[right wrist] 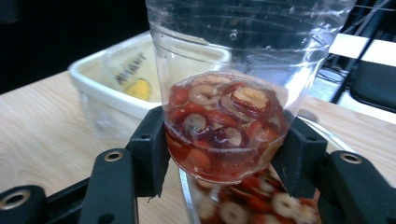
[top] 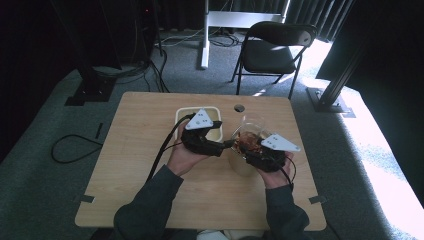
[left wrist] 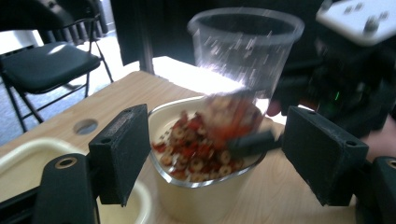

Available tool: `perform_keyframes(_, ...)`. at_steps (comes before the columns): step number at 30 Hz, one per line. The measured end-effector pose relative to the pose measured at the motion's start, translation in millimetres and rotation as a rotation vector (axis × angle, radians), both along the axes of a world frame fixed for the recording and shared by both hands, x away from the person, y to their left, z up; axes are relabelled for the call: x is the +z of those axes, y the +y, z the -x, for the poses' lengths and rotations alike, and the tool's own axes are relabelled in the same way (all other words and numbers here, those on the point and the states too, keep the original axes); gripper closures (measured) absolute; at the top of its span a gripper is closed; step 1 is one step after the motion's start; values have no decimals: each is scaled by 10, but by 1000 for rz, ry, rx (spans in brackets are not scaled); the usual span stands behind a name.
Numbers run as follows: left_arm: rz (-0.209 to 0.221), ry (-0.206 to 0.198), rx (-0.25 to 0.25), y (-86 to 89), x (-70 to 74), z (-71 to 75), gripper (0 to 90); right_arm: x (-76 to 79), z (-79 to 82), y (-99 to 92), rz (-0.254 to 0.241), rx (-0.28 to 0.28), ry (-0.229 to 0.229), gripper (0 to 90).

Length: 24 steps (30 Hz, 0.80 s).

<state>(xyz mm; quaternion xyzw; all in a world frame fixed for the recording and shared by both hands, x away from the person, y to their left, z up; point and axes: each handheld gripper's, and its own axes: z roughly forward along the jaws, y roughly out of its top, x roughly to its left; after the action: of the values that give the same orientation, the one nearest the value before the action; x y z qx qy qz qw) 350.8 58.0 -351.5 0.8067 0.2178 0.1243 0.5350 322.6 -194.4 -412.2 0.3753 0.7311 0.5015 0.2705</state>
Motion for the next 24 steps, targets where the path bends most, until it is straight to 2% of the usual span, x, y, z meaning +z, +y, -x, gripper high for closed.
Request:
perform_keyframes(5, -23, -2, 38, 202, -135, 77, 244, 32, 11, -223, 15, -53, -3, 427)
perform_keyframes(9, -20, -1, 70, 399, -260, 150, 249, 64, 10, -419, 36, -104, -6, 426)
perform_keyframes(12, -21, -3, 84, 458, -311, 175, 251, 83, 4, -511, 43, -127, -10, 425)
perform_keyframes(13, -15, 0, 96, 523, -377, 202, 254, 98, -10, -599, 48, -153, -13, 425)
perform_keyframes(15, -17, 0, 105, 568, -430, 226, 255, 105, -24, -659, 49, -168, -14, 425)
perform_keyframes(19, -9, 0, 105, 662, -548, 296, 274, 98, -60, -760, 61, -191, -13, 425)
perform_keyframes(24, -31, -11, 83, 661, -657, 378, 281, 60, -95, -847, 74, -215, -5, 425)
